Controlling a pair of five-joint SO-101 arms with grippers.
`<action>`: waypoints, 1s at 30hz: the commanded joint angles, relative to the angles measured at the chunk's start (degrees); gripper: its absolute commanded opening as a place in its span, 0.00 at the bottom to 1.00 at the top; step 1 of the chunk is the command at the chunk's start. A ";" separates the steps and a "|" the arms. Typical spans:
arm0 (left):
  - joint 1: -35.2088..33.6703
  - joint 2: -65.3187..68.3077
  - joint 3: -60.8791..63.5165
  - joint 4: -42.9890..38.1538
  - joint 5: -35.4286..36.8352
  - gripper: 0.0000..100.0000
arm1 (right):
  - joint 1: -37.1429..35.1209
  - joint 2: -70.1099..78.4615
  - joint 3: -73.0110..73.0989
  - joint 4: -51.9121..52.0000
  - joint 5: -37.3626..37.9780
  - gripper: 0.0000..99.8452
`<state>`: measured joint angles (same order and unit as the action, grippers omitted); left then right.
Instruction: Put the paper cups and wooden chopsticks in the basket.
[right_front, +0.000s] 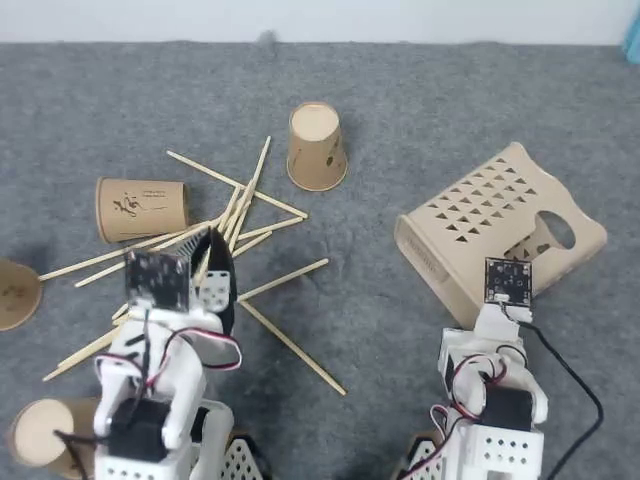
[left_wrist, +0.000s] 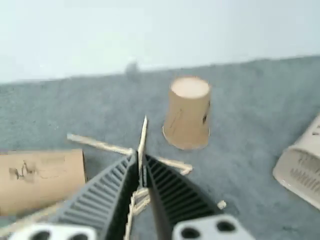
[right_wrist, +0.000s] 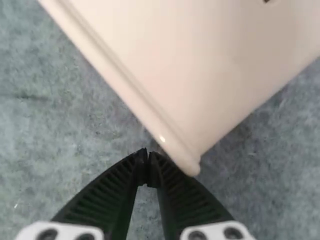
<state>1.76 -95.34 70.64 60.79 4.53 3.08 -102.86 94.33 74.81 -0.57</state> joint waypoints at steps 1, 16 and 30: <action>0.35 13.63 -10.51 -2.46 1.49 0.02 | 0.04 -0.92 -3.60 -3.47 0.88 0.01; 1.32 46.95 6.81 -37.98 12.75 0.02 | 0.66 -0.92 -13.01 2.24 16.97 0.01; 1.67 47.56 3.56 -29.71 10.29 0.26 | 7.69 6.90 -39.03 3.74 36.84 0.01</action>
<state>2.90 -47.87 75.65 31.52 15.43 6.86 -102.07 61.63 81.58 33.98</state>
